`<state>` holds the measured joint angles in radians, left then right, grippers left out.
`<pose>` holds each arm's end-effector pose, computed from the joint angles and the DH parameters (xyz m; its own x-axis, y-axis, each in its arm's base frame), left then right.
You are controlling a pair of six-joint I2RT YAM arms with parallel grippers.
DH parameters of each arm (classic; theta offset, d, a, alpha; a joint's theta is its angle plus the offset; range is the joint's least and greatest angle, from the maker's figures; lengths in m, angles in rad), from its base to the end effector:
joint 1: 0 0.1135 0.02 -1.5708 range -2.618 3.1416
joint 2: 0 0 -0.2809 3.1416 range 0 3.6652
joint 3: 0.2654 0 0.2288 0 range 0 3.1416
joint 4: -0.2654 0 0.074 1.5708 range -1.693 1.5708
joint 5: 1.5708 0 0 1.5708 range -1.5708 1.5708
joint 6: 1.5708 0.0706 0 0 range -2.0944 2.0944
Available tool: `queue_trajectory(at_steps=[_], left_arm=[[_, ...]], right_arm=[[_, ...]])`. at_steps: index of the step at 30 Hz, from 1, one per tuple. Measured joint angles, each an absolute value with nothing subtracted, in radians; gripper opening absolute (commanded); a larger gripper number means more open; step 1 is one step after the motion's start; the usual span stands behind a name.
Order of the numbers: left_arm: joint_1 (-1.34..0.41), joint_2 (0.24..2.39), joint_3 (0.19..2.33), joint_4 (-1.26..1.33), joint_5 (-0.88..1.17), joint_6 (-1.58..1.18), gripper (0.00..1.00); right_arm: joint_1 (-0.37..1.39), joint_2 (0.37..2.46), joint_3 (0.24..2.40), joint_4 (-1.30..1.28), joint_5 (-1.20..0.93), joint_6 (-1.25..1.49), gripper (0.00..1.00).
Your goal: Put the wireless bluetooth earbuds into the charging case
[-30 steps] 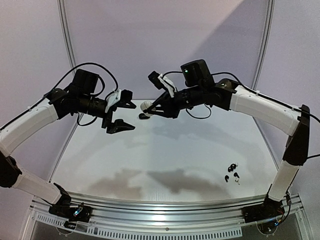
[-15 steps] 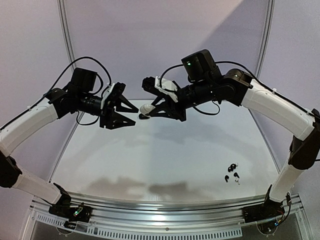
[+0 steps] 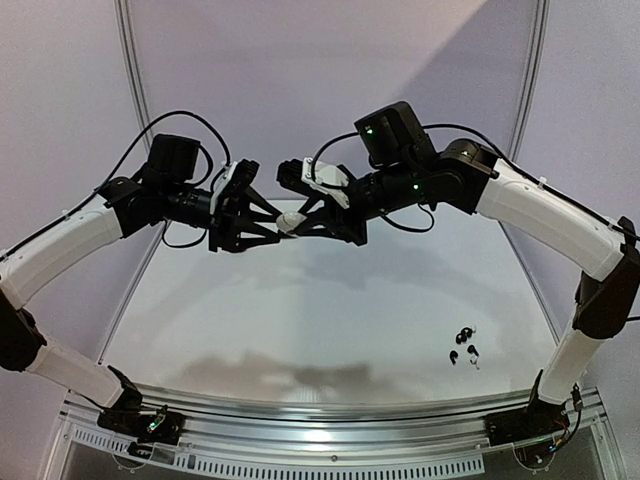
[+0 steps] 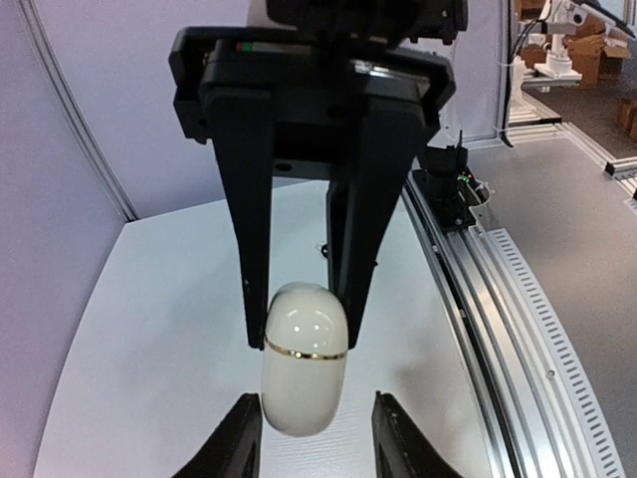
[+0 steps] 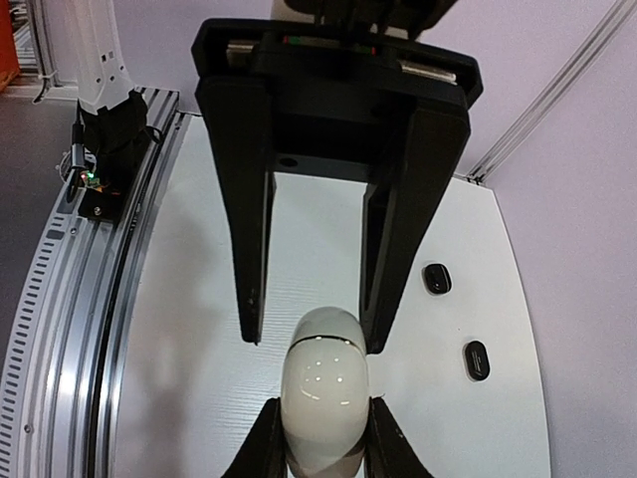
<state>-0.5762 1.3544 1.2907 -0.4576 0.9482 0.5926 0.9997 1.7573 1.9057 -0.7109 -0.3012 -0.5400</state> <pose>0.2067 -0.2027 0.3763 0.1610 0.2838 -0.9453 0.9868 -0.0643 0.1488 0.1993 0.3489 0.4061 0.2356 -0.5417 -0.8069 -0.9537 0.0310 -0.2992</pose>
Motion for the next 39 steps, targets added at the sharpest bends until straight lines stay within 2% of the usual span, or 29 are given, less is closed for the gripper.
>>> queue_trajectory(at_steps=[3, 8, 11, 13, 14, 16, 17, 19, 21, 25, 31, 35, 39], left_arm=[[-0.578, 1.355, 1.291, -0.446, 0.946, 0.590, 0.37], [-0.578, 1.355, 1.291, -0.441, 0.935, 0.588, 0.19], [-0.578, 1.355, 1.290, -0.437, 0.933, 0.610, 0.02], [-0.578, 1.355, 1.291, -0.433, 0.933, 0.609, 0.00], [-0.578, 1.355, 1.290, -0.433, 0.932, 0.608, 0.00], [-0.578, 1.355, 1.290, -0.432, 0.931, 0.607, 0.00], [-0.578, 1.355, 1.290, -0.430, 0.929, 0.601, 0.00], [-0.577, 1.355, 1.290, -0.423, 0.927, 0.570, 0.00], [-0.569, 1.355, 1.288, -0.393, 0.931, 0.508, 0.00], [-0.504, 1.346, 1.247, -0.194, 0.971, 0.250, 0.00], [-0.416, 1.306, 1.135, 0.208, 1.037, -0.161, 0.00], [-0.419, 1.284, 1.088, 0.394, 1.056, -0.312, 0.00], [-0.421, 1.271, 1.053, 0.553, 1.063, -0.409, 0.00]], right_arm=[[1.002, 1.765, 1.907, -0.710, -0.301, -0.539, 0.00], [1.002, 1.789, 1.922, -0.714, -0.301, -0.535, 0.00], [1.001, 1.790, 1.924, -0.719, -0.304, -0.523, 0.00], [1.002, 1.790, 1.926, -0.718, -0.302, -0.521, 0.00], [1.002, 1.790, 1.927, -0.719, -0.301, -0.521, 0.04], [1.002, 1.790, 1.927, -0.718, -0.297, -0.517, 0.39], [1.002, 1.790, 1.927, -0.718, -0.294, -0.514, 0.48], [1.002, 1.790, 1.927, -0.707, -0.275, -0.490, 0.61], [1.002, 1.789, 1.914, -0.671, -0.243, -0.464, 0.69], [0.986, 1.731, 1.765, -0.545, -0.252, -0.384, 0.77], [0.917, 1.552, 1.481, -0.226, -0.368, -0.157, 0.82], [0.890, 1.499, 1.482, -0.051, -0.407, -0.017, 0.84], [0.892, 1.529, 1.551, 0.043, -0.435, 0.070, 0.84]])
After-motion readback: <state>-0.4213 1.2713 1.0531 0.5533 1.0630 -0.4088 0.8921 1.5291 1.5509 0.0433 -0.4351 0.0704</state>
